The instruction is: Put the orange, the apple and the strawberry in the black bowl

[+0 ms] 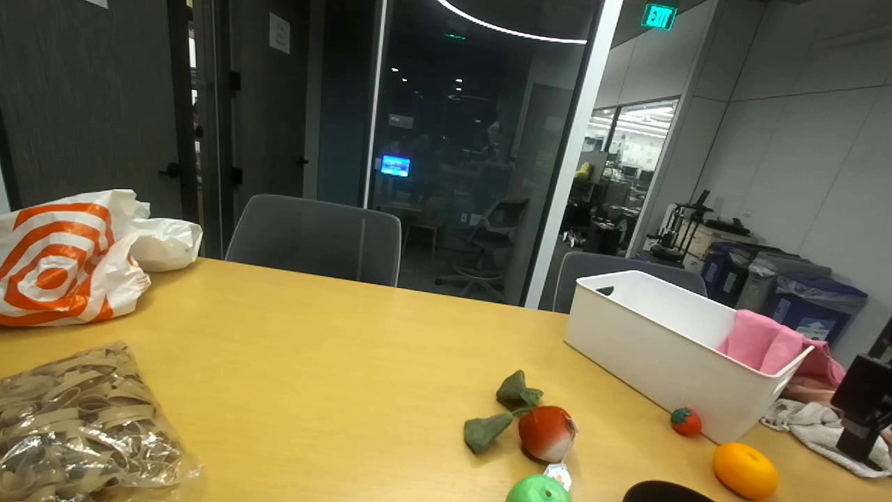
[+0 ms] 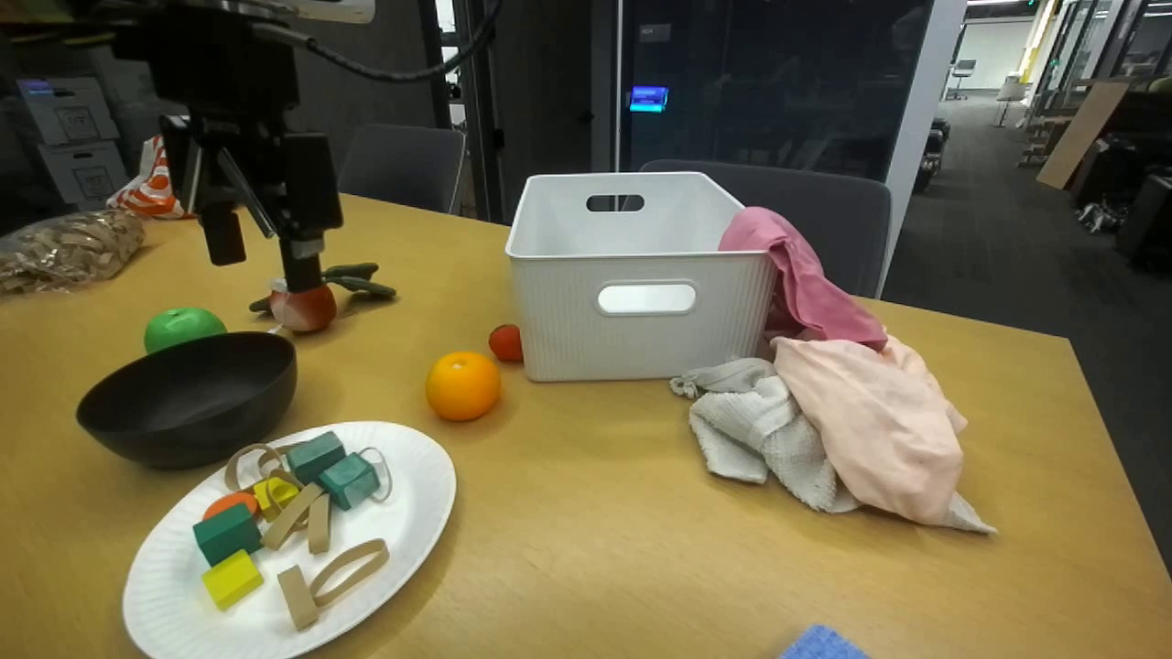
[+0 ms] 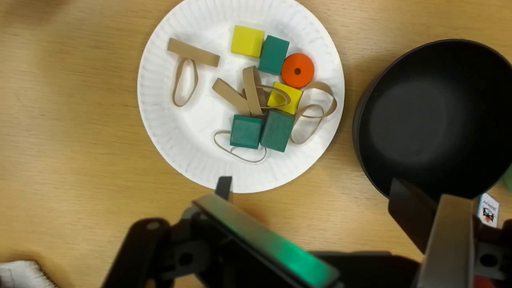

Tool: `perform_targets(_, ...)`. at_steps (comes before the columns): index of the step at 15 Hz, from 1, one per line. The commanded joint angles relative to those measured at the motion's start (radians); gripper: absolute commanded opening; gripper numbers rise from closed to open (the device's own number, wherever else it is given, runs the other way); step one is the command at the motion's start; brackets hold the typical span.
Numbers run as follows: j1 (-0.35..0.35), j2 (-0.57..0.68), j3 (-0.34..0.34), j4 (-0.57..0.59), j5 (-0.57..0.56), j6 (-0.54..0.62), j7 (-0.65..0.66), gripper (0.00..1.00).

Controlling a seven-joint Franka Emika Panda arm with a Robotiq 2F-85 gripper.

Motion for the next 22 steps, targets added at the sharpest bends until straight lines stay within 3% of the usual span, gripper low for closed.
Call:
perform_targets(1,0.005,0.0,-0.005,0.001,-0.003,-0.002,0.002,1.0)
perform_targets(19,0.013,0.032,-0.011,0.015,0.012,-0.003,-0.01,1.0)
perform_targets(22,0.035,0.094,0.018,0.007,0.009,0.092,-0.004,1.0)
